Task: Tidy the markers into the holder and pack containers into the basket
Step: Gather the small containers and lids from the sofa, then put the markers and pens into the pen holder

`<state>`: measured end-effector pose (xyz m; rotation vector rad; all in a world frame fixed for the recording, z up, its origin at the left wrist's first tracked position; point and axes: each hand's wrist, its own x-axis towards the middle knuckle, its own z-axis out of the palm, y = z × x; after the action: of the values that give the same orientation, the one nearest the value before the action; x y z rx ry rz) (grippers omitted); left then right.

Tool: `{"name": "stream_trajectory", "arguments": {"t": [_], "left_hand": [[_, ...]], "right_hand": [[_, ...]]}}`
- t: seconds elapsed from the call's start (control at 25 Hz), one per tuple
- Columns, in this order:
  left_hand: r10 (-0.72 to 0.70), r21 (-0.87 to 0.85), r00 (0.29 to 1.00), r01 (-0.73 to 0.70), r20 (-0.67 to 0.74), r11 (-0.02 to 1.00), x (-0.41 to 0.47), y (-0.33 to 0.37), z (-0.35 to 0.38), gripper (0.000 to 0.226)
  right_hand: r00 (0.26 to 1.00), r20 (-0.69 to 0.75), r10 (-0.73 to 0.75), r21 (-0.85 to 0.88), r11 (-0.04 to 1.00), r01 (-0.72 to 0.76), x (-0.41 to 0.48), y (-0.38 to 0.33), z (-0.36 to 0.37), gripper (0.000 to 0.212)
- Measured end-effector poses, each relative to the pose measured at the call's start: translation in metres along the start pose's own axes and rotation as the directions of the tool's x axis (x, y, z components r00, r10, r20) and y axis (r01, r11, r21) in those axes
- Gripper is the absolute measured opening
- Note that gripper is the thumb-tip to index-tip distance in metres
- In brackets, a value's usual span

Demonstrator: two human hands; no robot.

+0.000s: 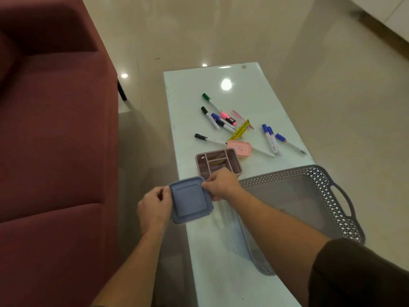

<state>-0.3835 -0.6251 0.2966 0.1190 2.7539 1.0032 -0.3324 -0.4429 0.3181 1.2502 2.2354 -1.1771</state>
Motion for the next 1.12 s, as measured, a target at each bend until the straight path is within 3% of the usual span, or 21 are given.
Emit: {"name": "stream_trajectory", "arguments": {"t": [0.28, 0.64, 0.76, 0.84, 1.0, 1.12], "left_hand": [[-0.063, -0.070, 0.984, 0.076, 0.168, 0.995, -0.041, -0.018, 0.038, 0.024], [-0.072, -0.030, 0.967, 0.082, 0.243, 0.996, -0.033, -0.008, 0.072, 0.033], [-0.077, 0.119, 0.963, 0.047, 0.260, 0.992, -0.025, -0.001, 0.073, 0.039], [-0.059, 0.202, 0.978, 0.017, 0.201, 0.979, -0.019, 0.006, 0.067, 0.040], [0.061, 0.109, 0.997, -0.066, 0.053, 0.992, 0.013, 0.030, 0.043, 0.029], [0.175, 0.057, 0.983, -0.178, 0.048, 0.982, 0.053, 0.070, 0.021, 0.024]], "right_hand": [[0.999, -0.013, 0.050, -0.265, 0.963, -0.052, -0.017, 0.038, 0.001, 0.023], [0.996, -0.092, -0.013, -0.532, 0.846, -0.039, -0.024, 0.032, 0.008, 0.031], [0.997, -0.082, -0.006, -0.540, 0.840, -0.039, -0.024, 0.023, 0.011, 0.027], [0.996, -0.092, -0.014, -0.520, 0.854, -0.036, -0.025, 0.015, 0.008, 0.026], [0.981, -0.192, -0.021, -0.417, 0.907, -0.062, -0.024, -0.008, -0.023, 0.027], [0.941, -0.336, 0.034, -0.182, 0.978, -0.100, -0.015, -0.033, -0.065, 0.010]]}}
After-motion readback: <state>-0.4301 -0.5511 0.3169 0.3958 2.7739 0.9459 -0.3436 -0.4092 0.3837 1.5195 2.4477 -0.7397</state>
